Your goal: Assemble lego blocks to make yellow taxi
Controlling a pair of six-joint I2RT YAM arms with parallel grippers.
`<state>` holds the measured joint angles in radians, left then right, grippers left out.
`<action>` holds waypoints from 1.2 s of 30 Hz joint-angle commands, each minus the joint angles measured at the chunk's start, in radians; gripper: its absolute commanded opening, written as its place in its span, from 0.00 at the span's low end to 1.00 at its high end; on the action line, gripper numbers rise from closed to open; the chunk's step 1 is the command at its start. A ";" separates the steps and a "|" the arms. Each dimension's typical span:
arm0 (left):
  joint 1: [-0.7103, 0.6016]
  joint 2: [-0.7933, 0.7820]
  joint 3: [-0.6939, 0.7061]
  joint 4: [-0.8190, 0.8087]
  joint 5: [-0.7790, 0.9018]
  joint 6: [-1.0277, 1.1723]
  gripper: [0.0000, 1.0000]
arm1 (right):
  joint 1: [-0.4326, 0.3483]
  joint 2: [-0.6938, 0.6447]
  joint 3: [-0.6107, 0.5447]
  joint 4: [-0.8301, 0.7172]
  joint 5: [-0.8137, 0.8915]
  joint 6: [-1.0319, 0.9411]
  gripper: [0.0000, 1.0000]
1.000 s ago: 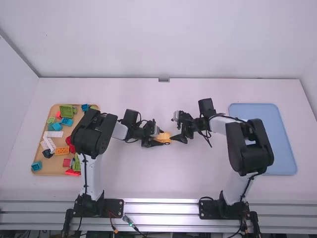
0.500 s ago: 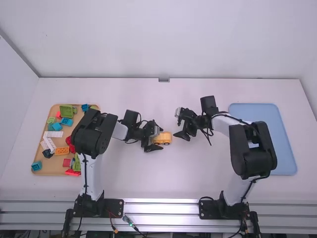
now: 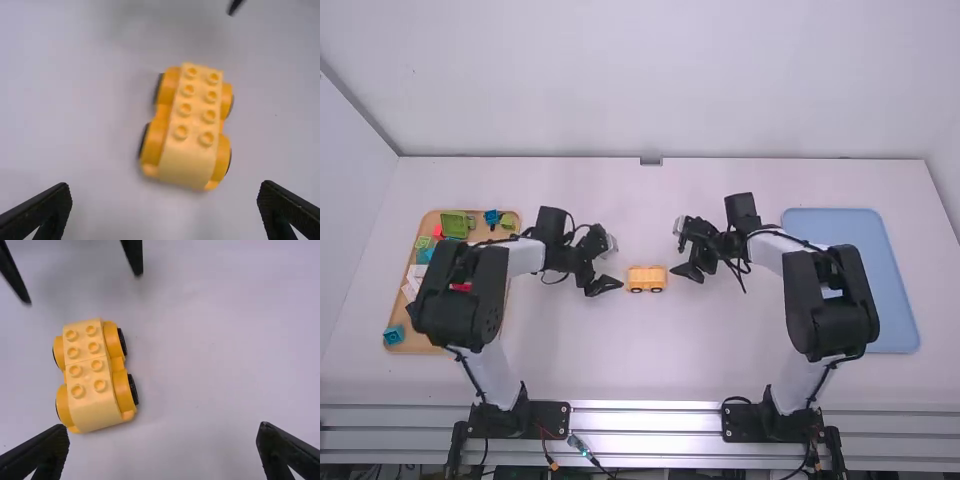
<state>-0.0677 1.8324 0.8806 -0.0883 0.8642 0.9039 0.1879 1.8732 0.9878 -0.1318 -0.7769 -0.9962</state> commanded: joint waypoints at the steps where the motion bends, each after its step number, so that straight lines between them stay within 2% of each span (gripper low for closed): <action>1: 0.063 -0.120 -0.004 -0.023 -0.064 -0.184 0.99 | 0.002 -0.009 0.000 0.008 0.011 -0.002 0.99; 4: 0.132 -0.209 -0.004 -0.023 -0.106 -0.379 0.99 | 0.003 -0.009 -0.001 0.027 0.039 0.006 0.99; 6: 0.236 -0.308 -0.004 -0.005 -0.180 -0.669 0.99 | 0.002 -0.009 -0.001 0.048 0.048 0.005 0.99; 9: 0.333 -0.380 -0.004 -0.014 -0.244 -0.976 0.99 | 0.002 -0.009 0.000 0.060 0.048 0.005 0.99; 10: 0.397 -0.418 -0.004 -0.038 -0.286 -1.159 0.99 | 0.002 -0.009 -0.001 0.066 0.049 0.005 0.99; 12: 0.453 -0.447 -0.004 -0.076 -0.336 -1.291 0.99 | 0.002 -0.009 -0.001 0.067 0.049 0.005 0.99; 13: 0.515 -0.476 -0.004 -0.143 -0.397 -1.423 0.99 | 0.002 -0.009 -0.001 0.067 0.049 0.005 0.99; 17: 0.606 -0.493 -0.004 -0.290 -0.547 -1.547 0.99 | 0.002 -0.009 -0.001 0.064 0.049 0.005 0.99; 22: 0.667 -0.488 -0.004 -0.350 -0.735 -1.686 0.99 | 0.001 -0.009 -0.001 0.069 0.049 0.005 0.99; 31: 0.683 -0.461 -0.004 -0.379 -0.882 -1.708 0.97 | 0.003 -0.009 0.000 0.072 0.048 0.005 0.99; 36: 0.696 -0.385 0.026 -0.398 -0.911 -1.697 0.95 | 0.002 -0.009 0.000 0.077 0.045 0.005 0.99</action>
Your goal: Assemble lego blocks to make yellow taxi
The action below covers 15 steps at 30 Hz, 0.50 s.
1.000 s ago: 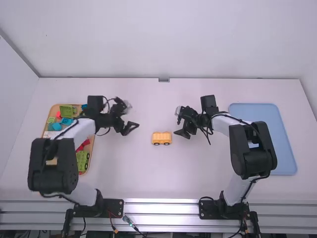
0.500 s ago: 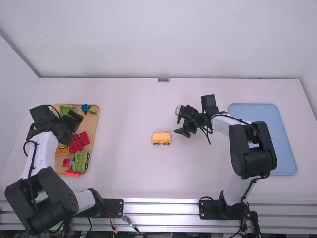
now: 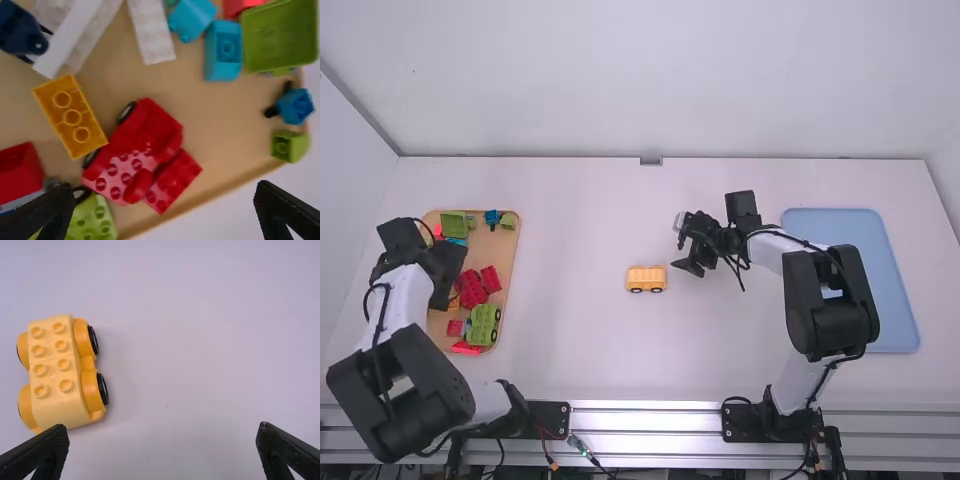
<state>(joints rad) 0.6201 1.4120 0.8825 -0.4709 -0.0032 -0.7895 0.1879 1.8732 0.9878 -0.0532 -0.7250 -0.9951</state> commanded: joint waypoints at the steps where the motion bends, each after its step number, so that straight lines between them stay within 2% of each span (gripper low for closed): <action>1: 0.008 0.060 0.044 -0.036 -0.043 0.008 0.96 | 0.002 -0.009 0.000 0.002 -0.007 0.005 0.99; 5: 0.008 0.183 0.151 -0.129 -0.061 0.039 0.96 | 0.003 -0.009 0.000 0.005 -0.008 0.004 0.99; 7: 0.008 0.248 0.207 -0.179 -0.095 -0.001 0.89 | 0.003 -0.009 0.000 0.004 -0.007 0.004 0.99; 9: 0.008 0.290 0.241 -0.219 -0.128 -0.058 0.88 | 0.003 -0.009 0.000 0.003 -0.007 0.004 0.99; 15: 0.009 0.325 0.242 -0.205 -0.208 -0.111 0.95 | 0.002 -0.009 0.000 0.001 -0.007 0.004 0.99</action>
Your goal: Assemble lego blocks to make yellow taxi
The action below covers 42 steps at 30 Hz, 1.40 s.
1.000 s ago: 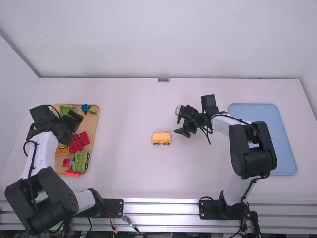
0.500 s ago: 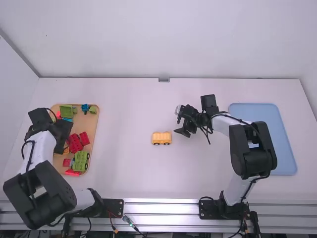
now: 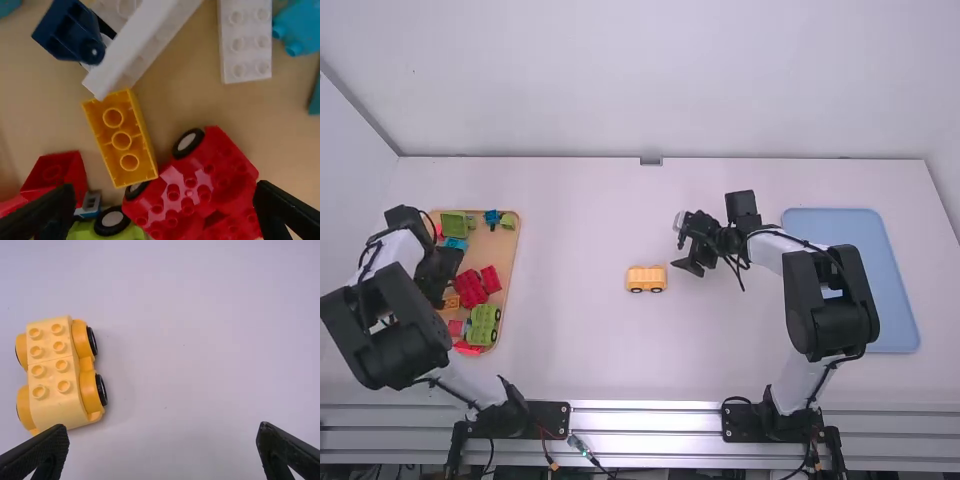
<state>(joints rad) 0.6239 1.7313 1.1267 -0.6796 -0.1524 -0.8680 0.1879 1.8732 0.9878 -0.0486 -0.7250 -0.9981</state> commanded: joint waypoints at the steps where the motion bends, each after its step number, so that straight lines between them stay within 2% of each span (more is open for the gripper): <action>1: 0.007 0.006 -0.013 0.013 -0.058 -0.034 0.93 | 0.003 -0.009 0.000 -0.003 -0.007 0.007 0.99; 4: 0.028 0.006 -0.037 0.040 -0.035 -0.034 0.81 | 0.002 -0.009 0.000 0.000 -0.007 0.007 0.99; 6: 0.041 0.006 -0.048 0.053 -0.012 -0.032 0.78 | 0.003 -0.009 0.000 -0.001 -0.006 0.007 0.99; 13: 0.057 0.006 -0.110 0.112 -0.017 -0.014 0.81 | 0.002 -0.009 0.000 0.000 -0.006 0.006 0.99; 20: 0.057 0.006 -0.165 0.174 0.013 0.004 0.73 | 0.003 -0.009 0.000 0.000 -0.006 0.007 0.99; 26: 0.057 0.006 -0.190 0.191 0.005 -0.014 0.70 | 0.003 -0.009 0.000 0.000 -0.007 0.007 0.99; 31: 0.057 0.006 -0.217 0.218 0.006 -0.015 0.58 | 0.003 -0.009 0.000 0.000 -0.007 0.007 0.99; 42: 0.057 0.006 -0.263 0.277 0.035 -0.018 0.55 | 0.003 -0.009 0.000 -0.010 -0.007 0.007 0.99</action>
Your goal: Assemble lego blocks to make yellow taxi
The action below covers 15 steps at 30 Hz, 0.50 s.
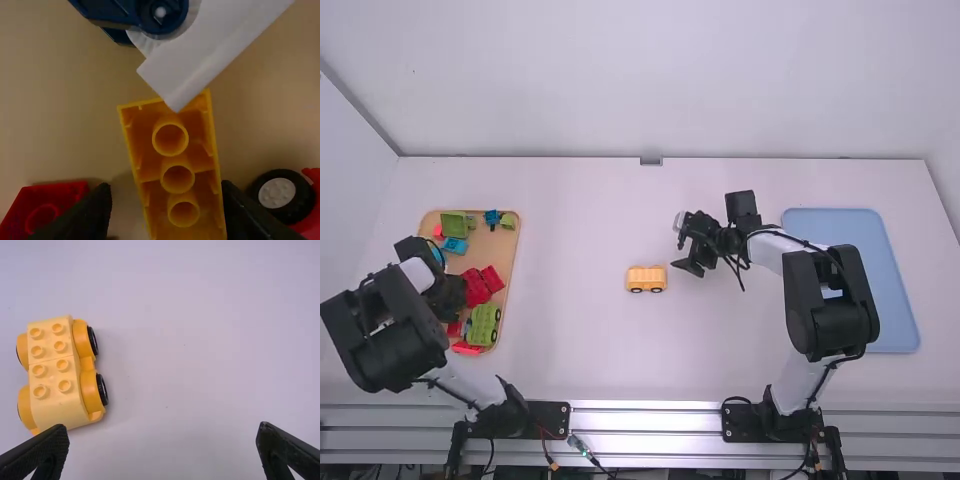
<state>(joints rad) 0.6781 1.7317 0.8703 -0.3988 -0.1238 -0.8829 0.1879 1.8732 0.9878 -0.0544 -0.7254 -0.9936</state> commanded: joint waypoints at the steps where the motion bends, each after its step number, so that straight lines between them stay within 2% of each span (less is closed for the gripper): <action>1: 0.003 0.006 -0.007 -0.004 0.005 -0.003 0.53 | 0.003 -0.009 0.000 -0.005 -0.007 0.002 0.99; 5: 0.003 0.006 -0.007 -0.002 0.002 0.000 0.45 | 0.003 -0.009 -0.001 -0.006 -0.007 0.003 0.99; 11: 0.003 0.006 -0.008 0.006 -0.035 0.020 0.40 | 0.003 -0.009 -0.001 -0.010 -0.006 0.003 0.98; 12: 0.003 0.006 -0.010 0.008 -0.043 0.019 0.36 | 0.003 -0.009 -0.001 -0.011 -0.007 0.003 0.99; 15: 0.003 0.006 -0.015 0.016 -0.053 0.019 0.35 | 0.003 -0.009 -0.001 -0.010 -0.006 0.003 0.99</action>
<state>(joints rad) 0.6777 1.7317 0.8703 -0.3798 -0.1486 -0.8711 0.1879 1.8732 0.9878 -0.0631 -0.7254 -0.9955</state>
